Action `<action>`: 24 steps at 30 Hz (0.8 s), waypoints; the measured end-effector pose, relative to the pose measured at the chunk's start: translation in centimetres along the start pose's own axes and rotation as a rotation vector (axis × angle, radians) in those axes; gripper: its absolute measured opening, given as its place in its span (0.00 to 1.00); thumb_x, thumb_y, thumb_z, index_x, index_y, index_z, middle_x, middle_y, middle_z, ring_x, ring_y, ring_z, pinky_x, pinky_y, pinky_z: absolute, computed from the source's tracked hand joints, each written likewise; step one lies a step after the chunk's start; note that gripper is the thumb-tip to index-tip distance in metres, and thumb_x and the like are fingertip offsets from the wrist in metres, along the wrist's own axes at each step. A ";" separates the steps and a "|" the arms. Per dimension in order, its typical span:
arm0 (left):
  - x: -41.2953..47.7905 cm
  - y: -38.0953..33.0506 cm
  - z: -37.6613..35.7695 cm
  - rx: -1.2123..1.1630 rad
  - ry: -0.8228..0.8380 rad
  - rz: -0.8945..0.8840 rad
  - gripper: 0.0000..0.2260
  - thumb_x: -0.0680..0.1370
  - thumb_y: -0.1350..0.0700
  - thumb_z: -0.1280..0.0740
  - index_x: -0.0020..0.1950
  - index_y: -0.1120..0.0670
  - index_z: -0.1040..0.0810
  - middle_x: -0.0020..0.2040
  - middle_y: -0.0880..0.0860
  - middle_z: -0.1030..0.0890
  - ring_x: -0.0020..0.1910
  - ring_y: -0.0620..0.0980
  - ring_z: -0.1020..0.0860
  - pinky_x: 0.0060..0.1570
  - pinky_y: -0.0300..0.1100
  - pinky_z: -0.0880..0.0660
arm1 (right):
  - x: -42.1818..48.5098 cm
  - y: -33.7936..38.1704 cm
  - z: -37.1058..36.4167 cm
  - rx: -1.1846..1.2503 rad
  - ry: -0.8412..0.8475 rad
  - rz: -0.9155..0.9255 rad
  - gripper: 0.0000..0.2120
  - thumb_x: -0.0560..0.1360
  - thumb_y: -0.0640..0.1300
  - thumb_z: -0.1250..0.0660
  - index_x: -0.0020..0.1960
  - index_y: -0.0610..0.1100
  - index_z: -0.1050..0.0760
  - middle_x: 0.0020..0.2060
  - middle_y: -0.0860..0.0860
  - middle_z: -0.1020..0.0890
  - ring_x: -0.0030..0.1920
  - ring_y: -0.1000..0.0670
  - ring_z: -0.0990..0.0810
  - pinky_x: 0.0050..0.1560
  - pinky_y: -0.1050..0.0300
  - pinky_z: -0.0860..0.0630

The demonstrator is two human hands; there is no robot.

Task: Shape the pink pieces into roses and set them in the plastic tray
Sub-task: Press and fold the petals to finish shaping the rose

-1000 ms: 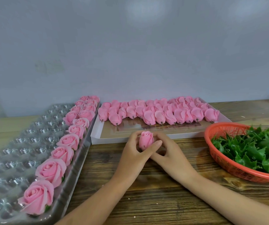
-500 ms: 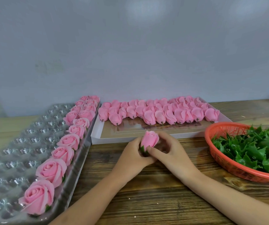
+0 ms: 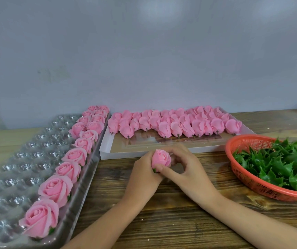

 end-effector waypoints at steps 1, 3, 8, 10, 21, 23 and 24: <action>0.0 0.0 -0.1 0.004 0.009 0.006 0.13 0.73 0.54 0.28 0.57 0.48 0.22 0.49 0.44 0.19 0.48 0.38 0.22 0.46 0.29 0.25 | 0.0 0.0 0.0 -0.002 -0.001 0.002 0.08 0.73 0.44 0.25 0.52 0.49 0.19 0.45 0.54 0.21 0.48 0.52 0.24 0.47 0.65 0.30; -0.1 0.0 -0.1 -0.002 0.014 0.011 0.17 0.72 0.54 0.27 0.59 0.47 0.23 0.51 0.43 0.19 0.50 0.38 0.22 0.48 0.31 0.25 | 0.0 -0.1 0.0 0.002 -0.002 0.003 0.07 0.74 0.42 0.26 0.51 0.49 0.19 0.45 0.53 0.21 0.49 0.52 0.24 0.48 0.65 0.30; -0.1 -0.3 0.2 -0.057 -0.003 0.010 0.17 0.70 0.58 0.26 0.57 0.48 0.21 0.50 0.44 0.18 0.49 0.39 0.21 0.50 0.36 0.23 | 0.0 0.0 0.1 -0.001 0.006 0.039 0.10 0.74 0.36 0.28 0.52 0.49 0.19 0.48 0.56 0.20 0.54 0.54 0.23 0.53 0.62 0.28; -0.1 -0.4 0.3 -0.077 0.005 0.009 0.16 0.70 0.58 0.26 0.56 0.48 0.20 0.49 0.44 0.17 0.49 0.39 0.20 0.50 0.36 0.23 | 0.0 0.2 0.0 -0.001 0.026 0.059 0.11 0.74 0.36 0.29 0.53 0.47 0.19 0.49 0.55 0.19 0.55 0.52 0.22 0.55 0.57 0.26; -0.2 -0.3 0.3 -0.002 -0.024 0.028 0.08 0.72 0.51 0.28 0.50 0.48 0.17 0.43 0.45 0.16 0.43 0.40 0.19 0.46 0.42 0.20 | -0.1 0.0 -0.1 0.055 -0.016 -0.002 0.10 0.72 0.42 0.26 0.52 0.49 0.21 0.46 0.55 0.19 0.48 0.51 0.21 0.51 0.56 0.24; -0.2 -0.2 0.3 0.002 -0.025 0.041 0.06 0.72 0.52 0.27 0.48 0.49 0.18 0.40 0.47 0.16 0.41 0.41 0.19 0.44 0.42 0.20 | 0.0 -0.1 -0.1 0.033 0.001 0.004 0.09 0.73 0.40 0.26 0.52 0.48 0.20 0.46 0.55 0.20 0.49 0.51 0.21 0.51 0.55 0.25; -0.2 -0.2 0.3 -0.004 -0.031 0.049 0.05 0.71 0.53 0.27 0.46 0.50 0.18 0.39 0.47 0.17 0.40 0.42 0.19 0.42 0.41 0.20 | 0.0 -0.1 -0.1 0.030 0.008 0.010 0.09 0.74 0.39 0.26 0.52 0.47 0.20 0.46 0.55 0.20 0.49 0.52 0.21 0.52 0.56 0.25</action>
Point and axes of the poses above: each hand's wrist, its own x-axis towards the middle knuckle, its own z-axis out of the back of the hand, y = z × x, the point moved 3 cm from there along x, towards the middle knuckle
